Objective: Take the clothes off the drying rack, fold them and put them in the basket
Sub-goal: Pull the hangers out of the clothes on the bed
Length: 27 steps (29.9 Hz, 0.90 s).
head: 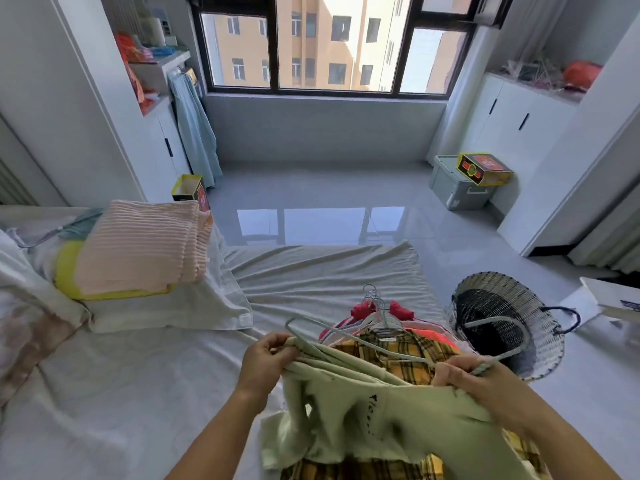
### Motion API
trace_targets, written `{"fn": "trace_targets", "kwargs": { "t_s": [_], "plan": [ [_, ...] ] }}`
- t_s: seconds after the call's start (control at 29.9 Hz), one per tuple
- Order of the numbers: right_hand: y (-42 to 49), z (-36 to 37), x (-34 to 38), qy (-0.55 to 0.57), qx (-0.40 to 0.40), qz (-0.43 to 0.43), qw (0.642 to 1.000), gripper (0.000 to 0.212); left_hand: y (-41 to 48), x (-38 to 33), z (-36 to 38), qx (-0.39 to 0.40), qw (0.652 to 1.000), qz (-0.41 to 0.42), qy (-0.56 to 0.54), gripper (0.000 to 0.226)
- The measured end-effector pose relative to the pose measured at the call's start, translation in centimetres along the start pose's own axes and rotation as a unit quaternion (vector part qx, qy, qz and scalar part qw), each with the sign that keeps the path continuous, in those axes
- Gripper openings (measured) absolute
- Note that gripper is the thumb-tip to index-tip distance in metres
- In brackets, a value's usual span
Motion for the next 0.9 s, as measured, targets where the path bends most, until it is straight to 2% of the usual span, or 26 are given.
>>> {"fn": "trace_targets", "kwargs": {
  "t_s": [0.13,0.17,0.27,0.33,0.43,0.5,0.6,0.67,0.77,0.9],
  "plan": [
    [-1.4,2.2,-0.4,0.046,0.049,0.049,0.997,0.03,-0.8,-0.2,-2.2,0.016,1.0,0.006,0.005,0.02],
    [-1.7,2.3,-0.5,0.05,0.054,0.054,0.996,0.034,-1.2,-0.3,-2.5,0.032,0.999,0.007,0.008,0.02],
    [-2.6,1.8,-0.7,0.025,0.045,0.03,0.998,0.07,-2.9,-0.1,-3.3,0.081,0.996,0.006,0.028,0.019],
    [-3.1,1.2,-0.9,0.052,0.027,0.008,0.998,0.08,-4.3,0.6,-3.5,0.083,0.996,-0.017,0.002,0.017],
    [-3.3,2.0,-0.5,0.175,0.012,-0.029,0.984,0.068,-6.2,2.2,-3.1,0.044,0.99,-0.093,-0.096,0.018],
    [-2.7,3.3,-0.4,0.254,-0.024,-0.045,0.966,0.059,-7.5,2.5,-2.7,0.018,0.994,-0.083,-0.065,0.018],
    [-1.5,6.7,0.6,0.341,-0.052,-0.062,0.936,0.041,-9.7,2.1,-1.5,0.037,0.999,-0.03,-0.021,0.014],
    [-0.8,9.2,1.9,0.354,-0.075,-0.064,0.93,0.029,-10.7,1.6,-0.8,0.045,0.998,-0.009,-0.039,0.009],
    [-0.2,13.8,4.3,0.302,-0.09,-0.074,0.946,0.022,-10.9,0.6,-0.2,0.036,0.996,0.034,-0.074,0.008],
    [0.0,19.2,7.0,0.323,-0.084,-0.078,0.939,0.017,-10.8,-0.3,0.2,0.082,0.992,0.094,-0.018,0.036]
  ]
}}
Point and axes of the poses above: each hand's wrist, its own y-axis towards the middle knuckle, its own z-axis out of the palm, x = y × z, the point moved 5 cm from there along y, towards the middle knuckle, and after that the axes turned 6 degrees about y, right-handed, at the moved point
